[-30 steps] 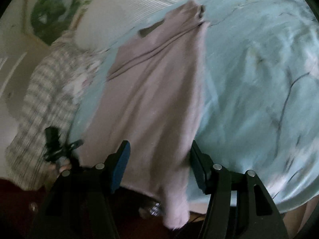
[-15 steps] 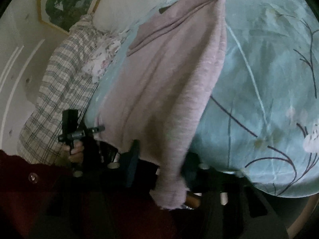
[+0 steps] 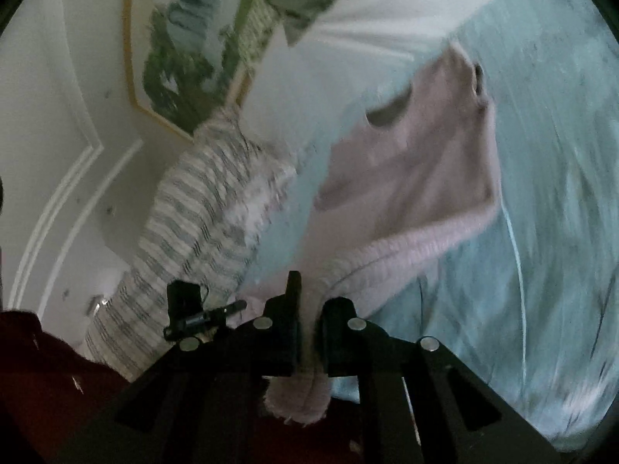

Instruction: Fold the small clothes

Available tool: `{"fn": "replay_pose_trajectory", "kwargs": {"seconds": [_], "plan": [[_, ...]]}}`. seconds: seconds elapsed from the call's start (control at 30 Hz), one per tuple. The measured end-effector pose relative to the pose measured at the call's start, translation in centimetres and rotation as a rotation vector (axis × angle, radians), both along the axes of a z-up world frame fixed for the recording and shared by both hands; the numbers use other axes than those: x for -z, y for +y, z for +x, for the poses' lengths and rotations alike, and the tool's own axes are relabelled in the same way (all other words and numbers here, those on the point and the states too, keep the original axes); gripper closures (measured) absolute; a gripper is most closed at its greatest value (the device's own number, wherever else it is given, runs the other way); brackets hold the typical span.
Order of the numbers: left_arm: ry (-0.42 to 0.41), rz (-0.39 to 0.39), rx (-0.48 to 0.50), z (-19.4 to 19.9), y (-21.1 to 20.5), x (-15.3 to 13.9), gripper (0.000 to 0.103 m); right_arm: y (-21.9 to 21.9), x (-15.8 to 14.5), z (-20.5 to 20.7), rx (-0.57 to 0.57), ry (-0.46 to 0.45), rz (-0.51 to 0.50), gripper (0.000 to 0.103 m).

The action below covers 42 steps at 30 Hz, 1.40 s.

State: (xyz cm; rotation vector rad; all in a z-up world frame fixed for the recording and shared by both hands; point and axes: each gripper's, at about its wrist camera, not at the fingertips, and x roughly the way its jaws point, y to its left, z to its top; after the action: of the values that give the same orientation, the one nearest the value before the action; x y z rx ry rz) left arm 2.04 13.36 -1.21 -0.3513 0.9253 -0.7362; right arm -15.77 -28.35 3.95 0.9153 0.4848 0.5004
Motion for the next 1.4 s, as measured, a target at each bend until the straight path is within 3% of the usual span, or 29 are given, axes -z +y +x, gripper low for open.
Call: {"fn": "replay_pose_trajectory", "kwargs": {"seconds": [0.2,0.37,0.57,0.77,1.0,1.1,1.17,1.27,1.4], "plan": [[-0.134,-0.107,-0.059,5.1,-1.7,-5.3,0.097,-3.5,-3.4,5.2,0.106,-0.064,-0.037,0.095],[-0.222,-0.081,-0.098,11.4,-3.7,-8.7,0.097,-7.3,-4.7,11.5,0.213,-0.033,-0.097,0.095],[-0.23,-0.051,-0.163,20.8,-6.2,-9.8,0.098,-11.2,-3.5,18.8,0.313,0.057,-0.124,0.095],[-0.203,0.043,-0.183,29.2,-9.8,-8.1,0.098,-12.8,-0.7,25.7,0.341,0.174,-0.194,0.095],[-0.067,0.178,-0.25,37.1,-11.6,-0.8,0.097,-13.5,4.7,31.5,0.284,0.367,-0.239,0.093],[0.02,0.19,-0.275,38.8,-11.1,2.0,0.092,-14.4,5.6,30.7,0.291,0.378,-0.197,0.09],[0.042,0.168,-0.289,38.5,-10.2,2.6,0.088,-15.3,5.1,28.7,0.333,0.34,-0.16,0.077],[0.017,0.161,-0.272,36.2,-9.4,2.0,0.071,-15.2,3.3,25.8,0.383,0.272,-0.179,0.061],[-0.015,0.14,-0.168,31.5,-10.4,1.2,0.066,-11.2,1.2,24.6,0.253,0.195,-0.284,0.061]]}}
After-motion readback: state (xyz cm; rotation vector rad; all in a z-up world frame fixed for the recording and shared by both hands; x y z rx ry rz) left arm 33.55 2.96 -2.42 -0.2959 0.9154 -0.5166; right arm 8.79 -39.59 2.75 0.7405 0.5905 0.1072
